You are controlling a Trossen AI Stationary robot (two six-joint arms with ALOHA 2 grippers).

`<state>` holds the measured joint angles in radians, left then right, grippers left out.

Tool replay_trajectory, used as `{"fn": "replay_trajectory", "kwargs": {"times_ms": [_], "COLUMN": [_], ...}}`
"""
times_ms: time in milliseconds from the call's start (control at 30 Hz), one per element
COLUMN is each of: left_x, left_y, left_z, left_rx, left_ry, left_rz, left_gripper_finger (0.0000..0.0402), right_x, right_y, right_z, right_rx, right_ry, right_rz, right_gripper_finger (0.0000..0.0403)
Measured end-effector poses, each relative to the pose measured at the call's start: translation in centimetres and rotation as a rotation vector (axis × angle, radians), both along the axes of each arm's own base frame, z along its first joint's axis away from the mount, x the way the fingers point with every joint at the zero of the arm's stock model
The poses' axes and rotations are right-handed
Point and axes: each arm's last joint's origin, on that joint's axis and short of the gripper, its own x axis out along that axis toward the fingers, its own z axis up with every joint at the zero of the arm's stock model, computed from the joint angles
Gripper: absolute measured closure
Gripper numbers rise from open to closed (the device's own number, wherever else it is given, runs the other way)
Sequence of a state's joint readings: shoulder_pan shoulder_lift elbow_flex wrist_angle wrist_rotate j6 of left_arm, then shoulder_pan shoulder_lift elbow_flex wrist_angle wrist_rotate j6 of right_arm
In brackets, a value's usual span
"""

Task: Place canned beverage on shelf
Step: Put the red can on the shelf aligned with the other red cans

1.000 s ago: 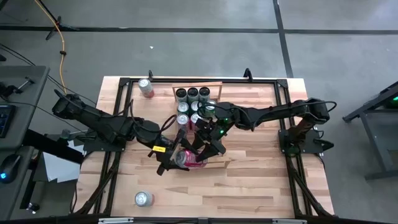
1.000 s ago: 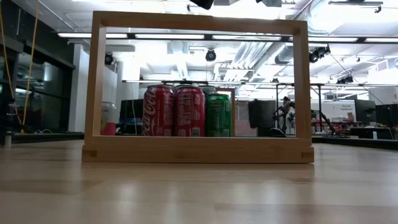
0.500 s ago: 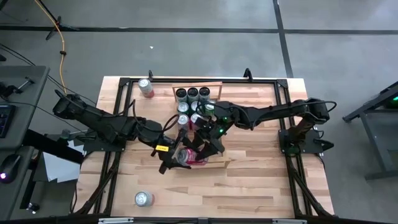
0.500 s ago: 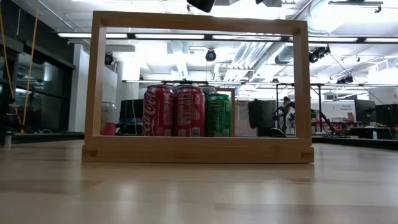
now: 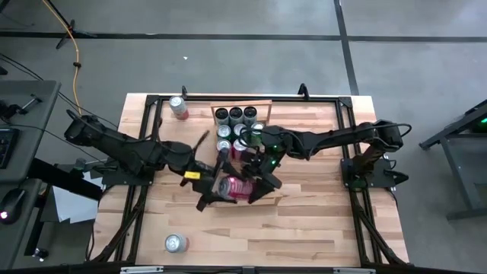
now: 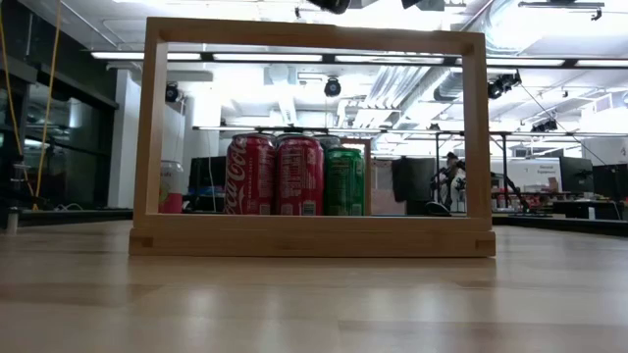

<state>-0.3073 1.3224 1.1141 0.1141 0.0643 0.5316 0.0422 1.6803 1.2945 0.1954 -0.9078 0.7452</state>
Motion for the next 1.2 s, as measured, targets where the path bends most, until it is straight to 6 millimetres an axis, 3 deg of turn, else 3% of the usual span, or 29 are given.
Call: {"fn": "replay_trajectory", "kwargs": {"times_ms": [333, 767, 867, 1033, 1200], "left_x": [0.0, 0.1, 0.3, 0.6, 0.6], "left_y": [0.3, 0.3, 0.1, 0.0, 0.1], "left_z": [0.8, 0.4, 0.2, 0.0, -0.2], "left_rx": [-0.015, -0.061, -0.061, -0.072, -0.090], "left_ry": [-0.056, -0.018, -0.016, -0.013, 0.012], "left_rz": [-0.015, -0.042, -0.051, -0.062, -0.035], "left_gripper_finger": [0.0120, 0.0120, 0.0120, 0.0120, 0.0059], "right_x": [-0.1, 0.2, 0.2, 0.2, 0.2], "right_y": [1.6, 0.7, 1.0, 1.3, 1.3], "right_z": [1.8, 1.9, 1.9, 1.8, 1.7], "right_rx": [0.064, 0.046, 0.050, 0.048, 0.057], "right_ry": [-0.161, -0.189, -0.179, -0.177, -0.147], "right_rz": [0.074, -0.013, -0.010, -0.009, 0.000], "right_gripper_finger": [0.0008, 0.0012, 0.0035, 0.0110, 0.0109]}}
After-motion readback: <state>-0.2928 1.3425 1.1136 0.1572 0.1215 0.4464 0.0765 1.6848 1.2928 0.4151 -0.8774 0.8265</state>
